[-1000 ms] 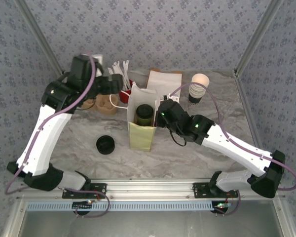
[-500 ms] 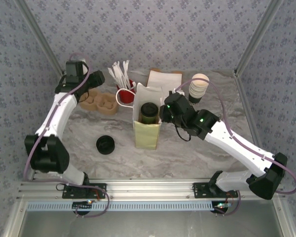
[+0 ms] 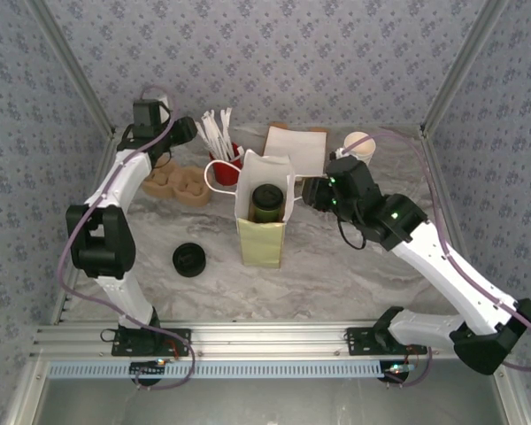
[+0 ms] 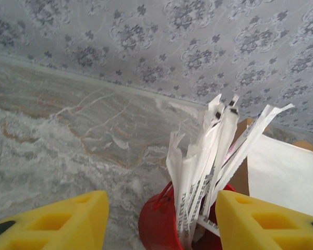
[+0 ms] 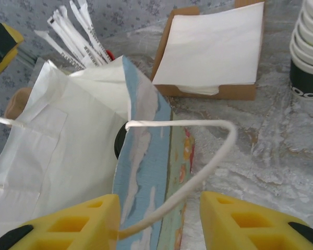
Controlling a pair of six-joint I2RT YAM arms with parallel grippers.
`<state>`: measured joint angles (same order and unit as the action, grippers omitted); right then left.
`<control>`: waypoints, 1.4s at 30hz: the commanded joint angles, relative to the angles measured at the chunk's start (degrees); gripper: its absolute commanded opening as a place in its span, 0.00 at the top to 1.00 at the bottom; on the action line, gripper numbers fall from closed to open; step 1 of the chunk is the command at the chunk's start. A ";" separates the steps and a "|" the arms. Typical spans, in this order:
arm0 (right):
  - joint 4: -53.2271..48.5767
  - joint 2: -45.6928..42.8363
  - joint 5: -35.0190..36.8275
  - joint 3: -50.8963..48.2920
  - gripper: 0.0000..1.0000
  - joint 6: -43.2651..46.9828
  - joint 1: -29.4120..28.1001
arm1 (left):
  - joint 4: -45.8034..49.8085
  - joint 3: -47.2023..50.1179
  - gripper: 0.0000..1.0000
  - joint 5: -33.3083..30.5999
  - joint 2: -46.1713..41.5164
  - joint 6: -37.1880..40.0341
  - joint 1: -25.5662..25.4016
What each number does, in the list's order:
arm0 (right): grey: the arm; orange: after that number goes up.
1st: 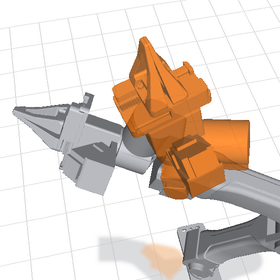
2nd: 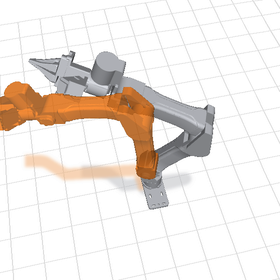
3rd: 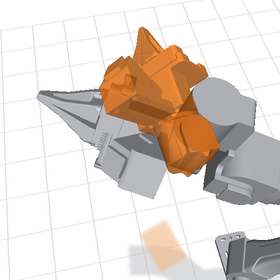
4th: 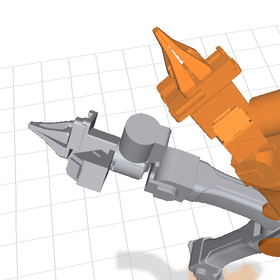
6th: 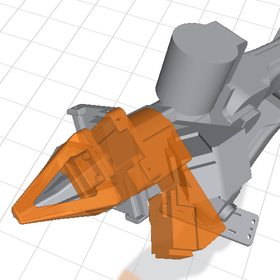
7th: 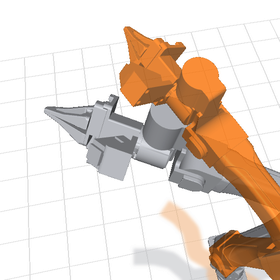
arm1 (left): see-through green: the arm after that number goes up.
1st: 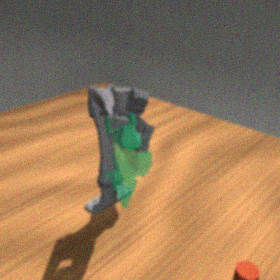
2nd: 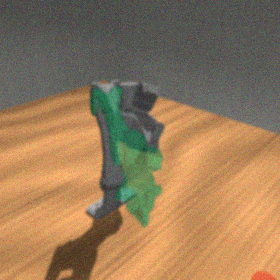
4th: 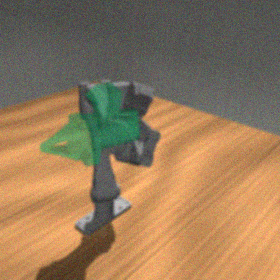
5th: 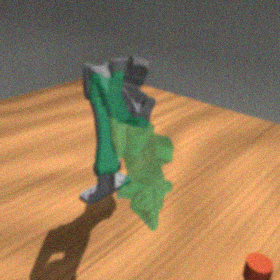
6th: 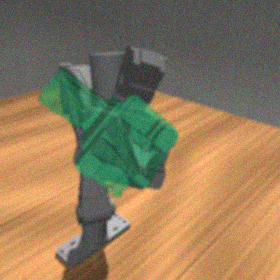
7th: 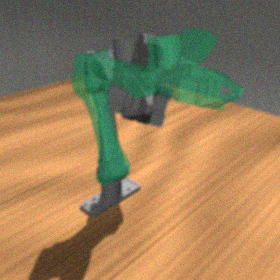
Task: Pack the takeout coffee
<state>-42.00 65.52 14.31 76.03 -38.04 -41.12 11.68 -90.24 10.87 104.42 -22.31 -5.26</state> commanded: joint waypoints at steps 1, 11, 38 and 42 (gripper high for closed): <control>-2.72 -2.33 0.16 1.06 0.53 1.50 1.80 | -2.00 -2.74 0.46 0.93 2.57 -0.27 -0.32; -4.61 -6.14 -1.20 -1.27 0.52 1.50 6.88 | 2.46 -9.85 0.58 -0.43 9.00 0.81 -2.99; -4.65 -9.83 -4.44 -5.28 0.51 1.49 12.11 | 11.93 -21.16 0.76 -5.31 17.06 2.09 -5.56; -4.75 -10.16 -4.59 -5.54 0.51 1.49 12.55 | 12.65 -22.99 0.81 -5.77 17.14 2.39 -5.88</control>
<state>-45.74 56.38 10.31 71.05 -37.58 -29.02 23.46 -110.30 5.96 120.90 -20.82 -10.81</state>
